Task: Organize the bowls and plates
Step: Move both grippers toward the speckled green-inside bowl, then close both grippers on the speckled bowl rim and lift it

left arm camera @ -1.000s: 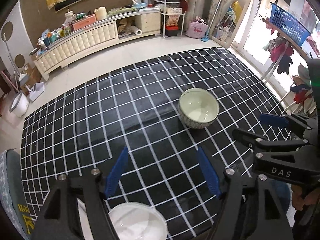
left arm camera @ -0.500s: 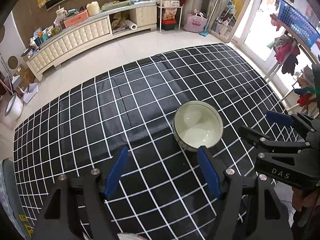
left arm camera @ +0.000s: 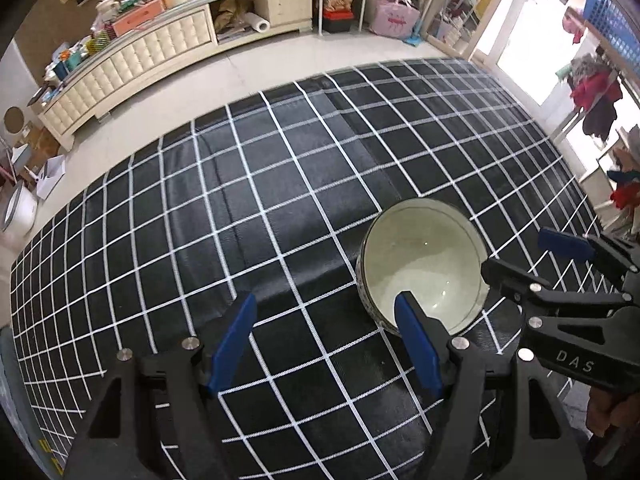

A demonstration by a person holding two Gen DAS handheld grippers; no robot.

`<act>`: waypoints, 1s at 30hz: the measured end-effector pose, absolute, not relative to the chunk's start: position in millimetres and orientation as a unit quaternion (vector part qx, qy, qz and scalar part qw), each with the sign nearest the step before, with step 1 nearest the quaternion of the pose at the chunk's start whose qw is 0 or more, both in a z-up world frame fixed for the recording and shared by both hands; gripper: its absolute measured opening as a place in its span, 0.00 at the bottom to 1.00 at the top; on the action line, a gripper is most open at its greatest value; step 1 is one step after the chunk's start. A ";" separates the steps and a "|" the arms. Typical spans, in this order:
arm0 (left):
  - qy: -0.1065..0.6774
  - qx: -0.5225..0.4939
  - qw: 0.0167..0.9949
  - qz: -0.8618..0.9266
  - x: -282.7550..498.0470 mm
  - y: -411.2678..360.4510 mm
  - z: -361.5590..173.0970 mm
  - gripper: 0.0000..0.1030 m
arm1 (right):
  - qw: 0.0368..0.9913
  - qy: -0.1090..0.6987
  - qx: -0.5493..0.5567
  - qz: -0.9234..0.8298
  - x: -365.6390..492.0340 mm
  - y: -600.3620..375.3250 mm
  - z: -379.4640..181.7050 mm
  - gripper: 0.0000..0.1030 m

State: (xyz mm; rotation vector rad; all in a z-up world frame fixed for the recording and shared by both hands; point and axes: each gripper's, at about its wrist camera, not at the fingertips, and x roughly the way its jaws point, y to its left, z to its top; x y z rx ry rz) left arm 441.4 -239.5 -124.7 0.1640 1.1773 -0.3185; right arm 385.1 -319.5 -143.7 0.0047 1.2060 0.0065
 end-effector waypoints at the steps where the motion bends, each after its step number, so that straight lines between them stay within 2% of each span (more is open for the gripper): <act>1: 0.554 0.082 0.814 -0.151 443.1 -242.6 -128.7 0.68 | 0.822 0.570 -0.001 -0.002 387.2 -319.7 -145.9 0.77; 3: 0.557 0.089 0.811 -0.152 446.1 -246.6 -135.2 0.67 | 0.817 0.576 0.005 0.002 388.9 -318.6 -149.6 0.76; 5: 0.562 0.093 0.807 -0.155 449.3 -248.8 -142.4 0.66 | 0.813 0.582 0.006 0.008 390.6 -316.7 -154.9 0.70; 7: 0.569 0.088 0.803 -0.156 453.3 -248.3 -148.5 0.59 | 0.811 0.585 0.007 0.017 392.2 -314.0 -161.2 0.65; 12: 0.582 0.067 0.794 -0.163 458.8 -245.8 -158.0 0.51 | 0.807 0.588 0.035 0.033 391.9 -313.2 -170.7 0.34; 15: 0.586 0.062 0.790 -0.167 460.5 -246.9 -160.8 0.47 | 0.808 0.586 0.041 0.043 391.9 -313.0 -170.9 0.28; 19: 0.592 0.061 0.785 -0.175 460.4 -254.2 -163.2 0.34 | 0.810 0.583 0.033 0.044 390.9 -308.3 -169.0 0.23; 24: 0.597 0.067 0.780 -0.177 459.8 -264.9 -166.6 0.28 | 0.808 0.586 0.025 0.049 394.7 -304.9 -171.8 0.17; 26: 0.603 0.066 0.776 -0.174 461.8 -268.0 -169.4 0.27 | 0.810 0.584 0.028 0.047 392.4 -305.7 -172.7 0.17; 30: 0.606 0.063 0.772 -0.181 463.5 -274.0 -175.5 0.18 | 0.813 0.581 0.020 0.048 390.9 -304.0 -173.5 0.16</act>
